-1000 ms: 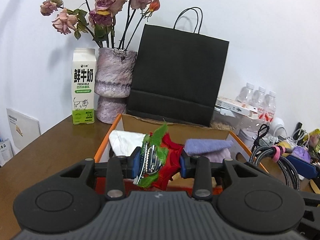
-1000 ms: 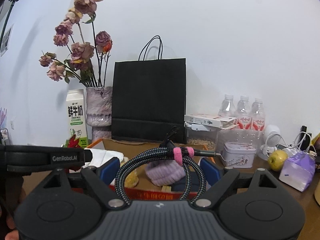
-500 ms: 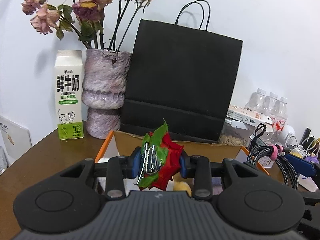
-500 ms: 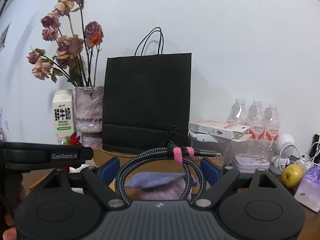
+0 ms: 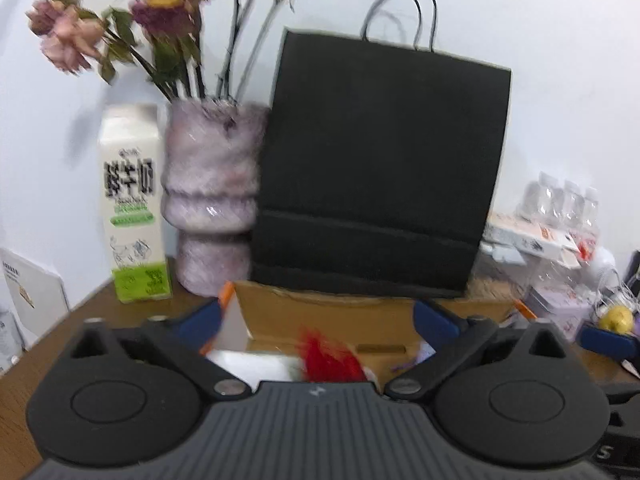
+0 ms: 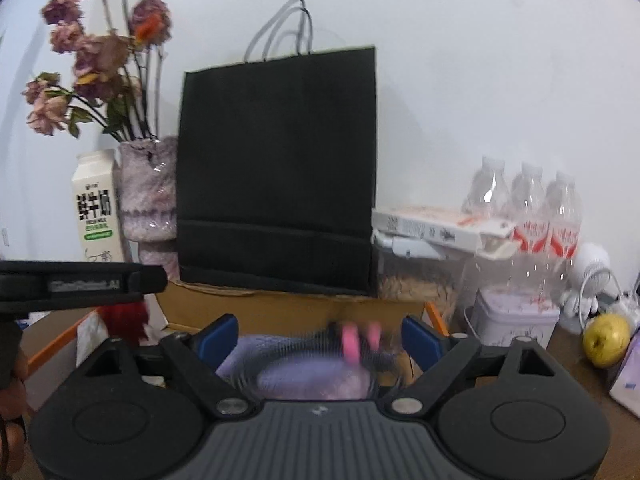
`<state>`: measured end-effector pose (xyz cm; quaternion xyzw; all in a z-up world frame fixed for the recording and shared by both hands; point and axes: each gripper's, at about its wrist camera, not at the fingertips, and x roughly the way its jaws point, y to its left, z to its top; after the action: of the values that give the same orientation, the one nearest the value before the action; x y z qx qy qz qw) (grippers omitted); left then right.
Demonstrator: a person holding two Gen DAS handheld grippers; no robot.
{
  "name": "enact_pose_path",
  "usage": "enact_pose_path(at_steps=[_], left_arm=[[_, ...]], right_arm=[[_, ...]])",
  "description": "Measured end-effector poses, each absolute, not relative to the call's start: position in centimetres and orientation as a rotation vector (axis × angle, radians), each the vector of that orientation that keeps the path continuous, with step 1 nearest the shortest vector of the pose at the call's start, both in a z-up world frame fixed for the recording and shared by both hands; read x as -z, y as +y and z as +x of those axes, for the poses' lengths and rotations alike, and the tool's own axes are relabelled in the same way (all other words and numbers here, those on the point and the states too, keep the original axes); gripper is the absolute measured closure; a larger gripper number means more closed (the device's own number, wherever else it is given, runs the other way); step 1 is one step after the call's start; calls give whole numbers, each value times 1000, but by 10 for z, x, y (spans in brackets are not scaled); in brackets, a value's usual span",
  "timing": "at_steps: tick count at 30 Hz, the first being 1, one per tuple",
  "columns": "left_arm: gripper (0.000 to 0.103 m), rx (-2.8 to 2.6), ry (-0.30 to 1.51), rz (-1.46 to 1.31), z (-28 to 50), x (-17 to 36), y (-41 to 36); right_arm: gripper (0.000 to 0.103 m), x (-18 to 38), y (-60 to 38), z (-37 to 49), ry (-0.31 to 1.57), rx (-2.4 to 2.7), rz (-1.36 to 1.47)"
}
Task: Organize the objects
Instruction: 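Open the left gripper to drop the rose into the box while the right releases the cable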
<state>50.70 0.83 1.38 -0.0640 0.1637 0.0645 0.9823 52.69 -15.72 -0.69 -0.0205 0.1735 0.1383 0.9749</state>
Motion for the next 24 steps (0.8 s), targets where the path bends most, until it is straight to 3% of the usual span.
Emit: enact_pose_path(at_steps=[24], left_arm=[[0,-116,372,-102,468,-29,11]], right_arm=[[0,-6,-171,495,358,-279,1]])
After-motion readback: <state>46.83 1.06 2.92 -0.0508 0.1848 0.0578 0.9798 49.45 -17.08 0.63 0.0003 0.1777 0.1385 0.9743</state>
